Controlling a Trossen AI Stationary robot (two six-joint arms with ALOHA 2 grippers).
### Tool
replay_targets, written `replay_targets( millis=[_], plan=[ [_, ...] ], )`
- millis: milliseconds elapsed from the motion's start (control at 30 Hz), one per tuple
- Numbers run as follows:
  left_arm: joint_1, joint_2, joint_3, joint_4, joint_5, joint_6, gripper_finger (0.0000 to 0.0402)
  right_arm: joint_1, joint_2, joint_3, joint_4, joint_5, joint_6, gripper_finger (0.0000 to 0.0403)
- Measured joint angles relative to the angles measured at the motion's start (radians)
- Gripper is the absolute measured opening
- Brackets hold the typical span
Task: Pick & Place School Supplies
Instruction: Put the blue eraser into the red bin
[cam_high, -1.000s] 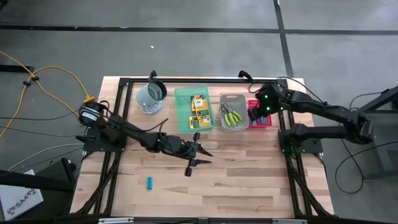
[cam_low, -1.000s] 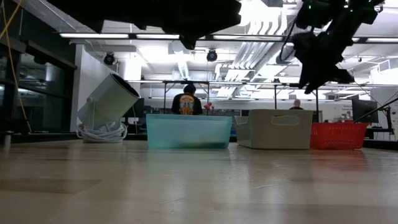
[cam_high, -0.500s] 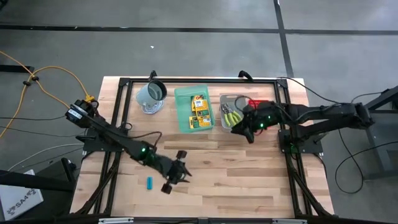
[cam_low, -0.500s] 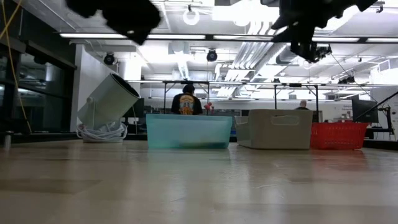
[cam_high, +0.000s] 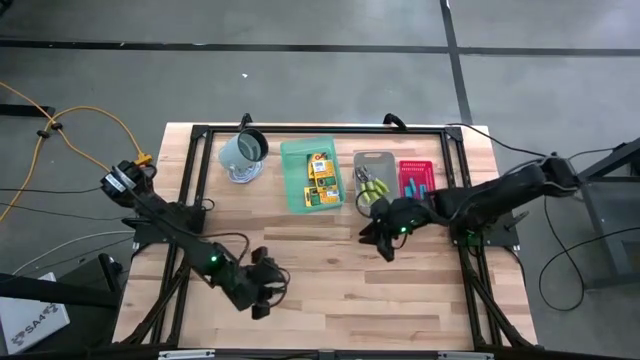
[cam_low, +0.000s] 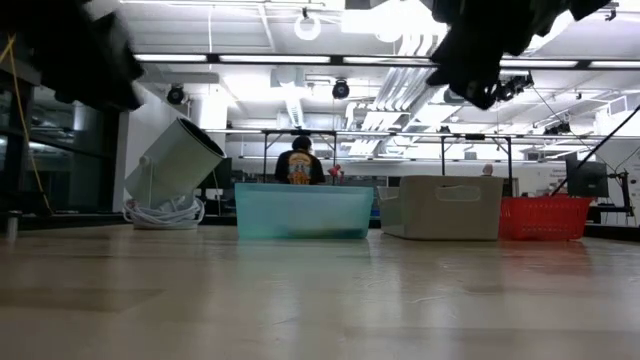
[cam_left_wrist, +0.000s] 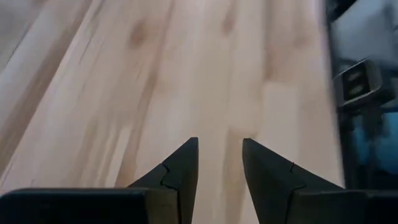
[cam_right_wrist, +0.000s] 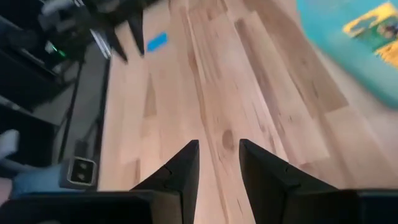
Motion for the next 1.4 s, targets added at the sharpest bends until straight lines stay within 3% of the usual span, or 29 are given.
replay_targets(
  millis=[233,667,833,1033,1133,1400],
  plan=[
    [-0.052,-0.01,0.0,-0.288,0.025,-0.377,0.012,0.02,0.14,0.0,0.084,-0.009,-0.004,0.0105],
    [-0.071,-0.012,0.0,-0.488,0.25,-0.874,0.012,0.02,0.259,0.0,0.211,-0.094,-0.049,0.0105],
    [-0.062,-0.012,0.0,-0.503,0.32,-0.913,0.012,0.02,0.259,0.0,0.227,-0.114,-0.077,0.0105],
    [-0.031,-0.012,0.0,-0.49,0.494,-0.901,0.012,0.02,0.259,0.0,0.227,-0.114,-0.135,0.0105],
    [-0.014,-0.012,0.0,-0.468,0.544,-0.818,0.0116,0.02,0.259,0.0,0.227,-0.114,-0.157,0.0105],
    [0.033,-0.012,0.0,-0.418,0.559,-0.502,0.0094,0.02,0.259,0.0,0.228,-0.116,-0.159,0.0105]
  ],
)
